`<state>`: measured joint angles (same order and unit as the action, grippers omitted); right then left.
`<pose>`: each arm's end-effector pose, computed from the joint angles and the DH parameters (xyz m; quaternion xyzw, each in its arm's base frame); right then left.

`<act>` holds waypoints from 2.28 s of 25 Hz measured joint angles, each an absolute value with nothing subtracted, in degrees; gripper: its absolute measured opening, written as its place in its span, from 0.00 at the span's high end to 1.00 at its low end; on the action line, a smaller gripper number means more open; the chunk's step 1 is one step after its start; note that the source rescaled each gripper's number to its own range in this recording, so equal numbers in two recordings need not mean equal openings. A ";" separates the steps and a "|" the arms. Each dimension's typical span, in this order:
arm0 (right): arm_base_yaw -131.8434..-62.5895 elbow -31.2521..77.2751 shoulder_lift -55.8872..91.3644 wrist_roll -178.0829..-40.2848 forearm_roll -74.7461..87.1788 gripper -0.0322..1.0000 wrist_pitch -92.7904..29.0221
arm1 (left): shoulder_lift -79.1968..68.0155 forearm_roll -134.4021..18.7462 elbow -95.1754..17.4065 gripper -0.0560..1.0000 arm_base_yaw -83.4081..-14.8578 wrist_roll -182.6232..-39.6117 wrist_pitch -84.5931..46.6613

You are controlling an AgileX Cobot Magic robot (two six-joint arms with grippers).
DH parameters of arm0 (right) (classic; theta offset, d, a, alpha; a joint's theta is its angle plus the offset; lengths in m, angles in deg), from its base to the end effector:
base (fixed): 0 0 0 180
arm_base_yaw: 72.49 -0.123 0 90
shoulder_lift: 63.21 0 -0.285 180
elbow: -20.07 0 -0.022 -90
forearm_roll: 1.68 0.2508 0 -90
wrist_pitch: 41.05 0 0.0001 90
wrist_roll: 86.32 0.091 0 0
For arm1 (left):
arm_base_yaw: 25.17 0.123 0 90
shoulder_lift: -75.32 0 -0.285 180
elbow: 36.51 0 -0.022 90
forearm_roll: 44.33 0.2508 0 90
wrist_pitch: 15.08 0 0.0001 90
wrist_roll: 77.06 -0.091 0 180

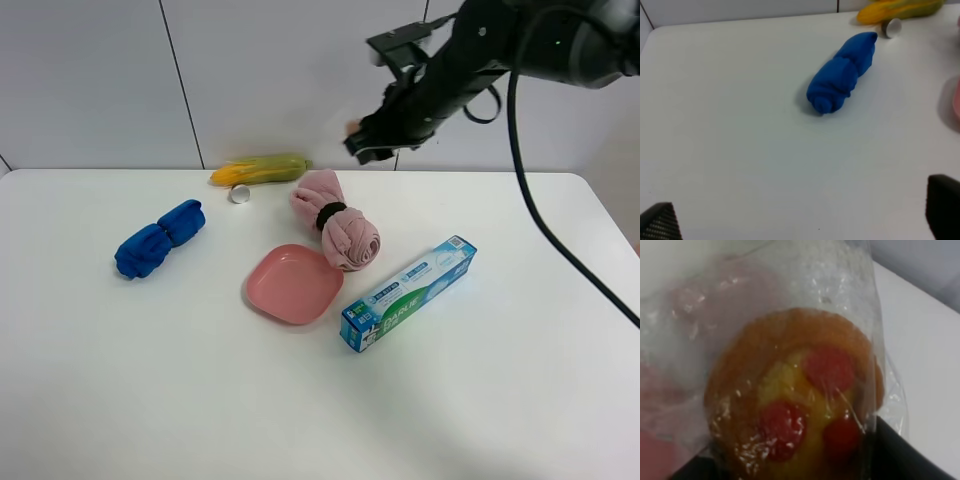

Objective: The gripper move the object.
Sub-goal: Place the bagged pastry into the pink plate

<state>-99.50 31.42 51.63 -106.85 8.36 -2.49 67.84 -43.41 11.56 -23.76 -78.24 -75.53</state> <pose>0.3740 0.2018 0.2735 -0.3367 0.8811 0.0920 0.3192 -0.0065 0.0011 0.2801 -0.0020 0.8480 0.0200 0.5296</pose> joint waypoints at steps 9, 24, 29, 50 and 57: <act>-121.44 31.42 51.63 -108.95 9.05 0.97 -9.07 | 67.84 -43.41 11.56 0.00 -23.76 -78.24 -75.53; -125.31 31.42 59.58 -95.53 -0.19 0.97 -3.82 | 67.84 -43.41 11.56 0.00 -23.76 -78.24 -75.53; -125.24 31.42 60.99 -84.39 -11.22 0.97 0.36 | 67.84 -43.41 11.56 0.00 -23.76 -78.24 -75.53; -121.86 31.42 69.42 -71.58 -16.68 0.97 4.35 | 67.84 -43.41 11.56 0.00 -23.76 -78.24 -75.53; -117.47 31.42 70.05 -69.84 -16.59 0.97 1.95 | 67.84 -43.41 11.56 0.00 -23.76 -78.24 -75.53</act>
